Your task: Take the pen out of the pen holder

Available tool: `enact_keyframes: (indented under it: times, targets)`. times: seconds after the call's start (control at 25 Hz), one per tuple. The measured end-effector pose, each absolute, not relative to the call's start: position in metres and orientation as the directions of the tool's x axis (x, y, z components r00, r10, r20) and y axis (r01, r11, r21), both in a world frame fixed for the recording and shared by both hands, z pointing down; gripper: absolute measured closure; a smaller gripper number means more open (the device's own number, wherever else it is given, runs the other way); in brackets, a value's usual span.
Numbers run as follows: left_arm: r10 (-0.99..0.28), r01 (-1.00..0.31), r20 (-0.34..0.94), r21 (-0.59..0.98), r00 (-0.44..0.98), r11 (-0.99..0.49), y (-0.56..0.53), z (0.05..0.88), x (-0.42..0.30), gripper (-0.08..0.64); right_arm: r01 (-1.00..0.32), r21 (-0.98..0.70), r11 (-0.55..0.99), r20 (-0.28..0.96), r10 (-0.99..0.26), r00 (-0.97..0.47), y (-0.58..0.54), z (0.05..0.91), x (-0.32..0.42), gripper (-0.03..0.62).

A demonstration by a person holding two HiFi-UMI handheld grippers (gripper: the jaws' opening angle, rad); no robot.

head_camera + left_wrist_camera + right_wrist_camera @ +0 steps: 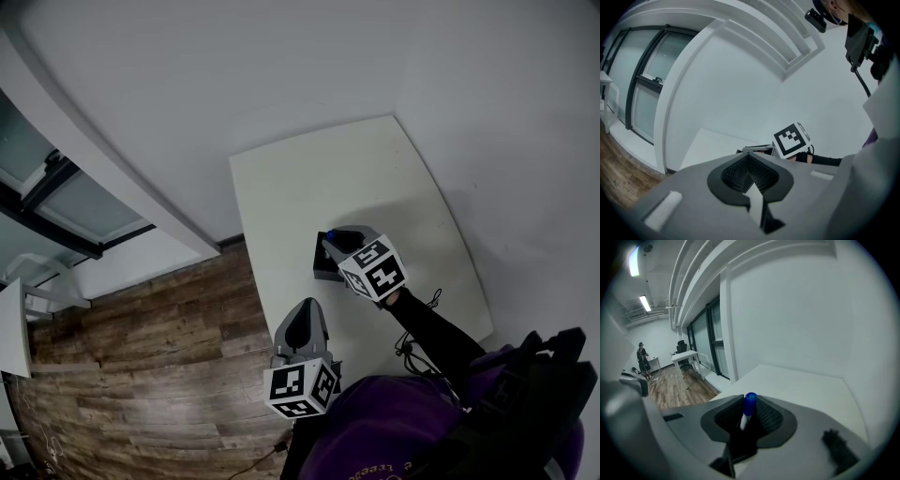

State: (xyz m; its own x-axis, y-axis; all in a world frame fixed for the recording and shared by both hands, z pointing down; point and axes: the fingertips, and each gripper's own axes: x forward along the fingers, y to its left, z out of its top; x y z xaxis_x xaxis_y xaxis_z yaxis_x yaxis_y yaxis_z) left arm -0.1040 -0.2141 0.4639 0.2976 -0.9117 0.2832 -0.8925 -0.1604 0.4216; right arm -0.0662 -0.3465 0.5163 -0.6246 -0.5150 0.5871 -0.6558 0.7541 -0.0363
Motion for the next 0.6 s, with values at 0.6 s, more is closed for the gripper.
enact_keyframes:
  times: [0.6]
  targets:
    - [-0.92,-0.898,0.257,0.405,0.294,-0.174,-0.211,0.459,-0.099,0.554,-0.656,-0.04,0.754,0.544,-0.534,-0.647,-0.339,0.5,-0.058,0.512]
